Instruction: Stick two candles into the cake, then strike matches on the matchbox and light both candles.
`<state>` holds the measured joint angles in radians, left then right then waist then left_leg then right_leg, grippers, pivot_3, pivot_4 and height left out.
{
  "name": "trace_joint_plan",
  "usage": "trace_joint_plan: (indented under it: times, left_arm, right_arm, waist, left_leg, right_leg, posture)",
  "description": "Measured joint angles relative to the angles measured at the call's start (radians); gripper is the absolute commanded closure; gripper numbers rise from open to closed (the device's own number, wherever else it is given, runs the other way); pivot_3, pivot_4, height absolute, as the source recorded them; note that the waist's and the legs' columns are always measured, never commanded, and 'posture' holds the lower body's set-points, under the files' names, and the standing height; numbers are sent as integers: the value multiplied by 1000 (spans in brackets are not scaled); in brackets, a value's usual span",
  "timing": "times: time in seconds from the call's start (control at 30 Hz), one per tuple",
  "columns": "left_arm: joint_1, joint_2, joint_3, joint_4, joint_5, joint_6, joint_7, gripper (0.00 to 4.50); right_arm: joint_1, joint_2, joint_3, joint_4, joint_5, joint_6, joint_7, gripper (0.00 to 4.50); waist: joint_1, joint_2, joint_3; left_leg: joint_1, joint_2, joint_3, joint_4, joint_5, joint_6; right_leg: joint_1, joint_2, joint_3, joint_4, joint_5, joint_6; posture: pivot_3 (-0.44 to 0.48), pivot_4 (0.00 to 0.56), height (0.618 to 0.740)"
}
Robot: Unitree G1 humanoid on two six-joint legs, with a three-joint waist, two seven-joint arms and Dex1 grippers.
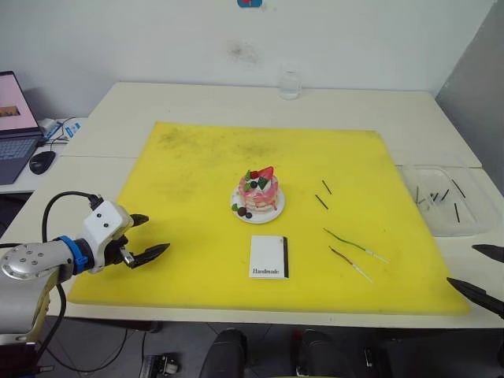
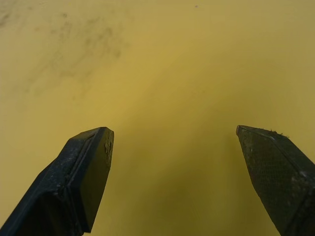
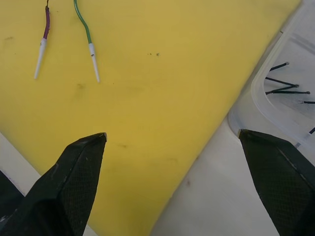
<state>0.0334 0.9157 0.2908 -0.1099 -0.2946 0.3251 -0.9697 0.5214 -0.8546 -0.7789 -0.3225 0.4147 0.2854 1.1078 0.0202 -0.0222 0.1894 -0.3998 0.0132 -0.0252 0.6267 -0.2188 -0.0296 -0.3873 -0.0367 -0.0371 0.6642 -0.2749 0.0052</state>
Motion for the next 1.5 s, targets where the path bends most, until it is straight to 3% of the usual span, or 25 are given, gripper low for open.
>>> trace_joint_plan:
  times: [0.27, 0.67, 1.1, 1.33, 1.5]
  left_arm:
    - [-79, 0, -53, 11, 0, 42, -2, 54]
    - [-84, -10, -55, 29, -65, 66, -48, 54]
    - [-79, -19, -54, 60, -64, -29, -86, 54]
    - [-16, -19, -58, -155, -189, 92, -119, 54]
    - [-47, -62, -144, -341, -286, 200, -97, 54]
  right_arm:
    - [-64, 1, 52, 0, -1, 2, -42, 0]
    - [-109, 2, 76, 16, -10, 4, -75, 0]
    - [-149, 3, 94, 15, -9, 8, -107, 0]
    - [-149, -6, 94, -69, 32, 84, -106, 0]
    - [-154, -37, 126, -185, 74, 185, -117, 0]
  waist:
    - [0, 0, 0]
    - [-1, 0, 0]
    - [0, 0, 0]
    - [-1, 0, 0]
    - [0, 1, -1]
  left_leg:
    - [0, 0, 0, 1, 0, 0]
    - [0, 0, 1, 1, 0, 0]
    - [0, 0, 1, 2, 0, 0]
    - [0, 0, 0, 2, 0, 0]
    - [1, 0, 1, 3, 0, 0]
  right_leg:
    - [1, 0, 0, 0, 1, 0]
    - [1, 1, 0, 1, 1, 0]
    - [1, 1, 0, 1, 1, 0]
    - [1, 1, 0, 1, 1, 0]
    - [2, 1, 0, 1, 2, 1]
  posture:
    - [0, 150, 740]
    - [0, 150, 740]
    - [0, 150, 740]
    - [0, 150, 740]
    - [0, 150, 740]
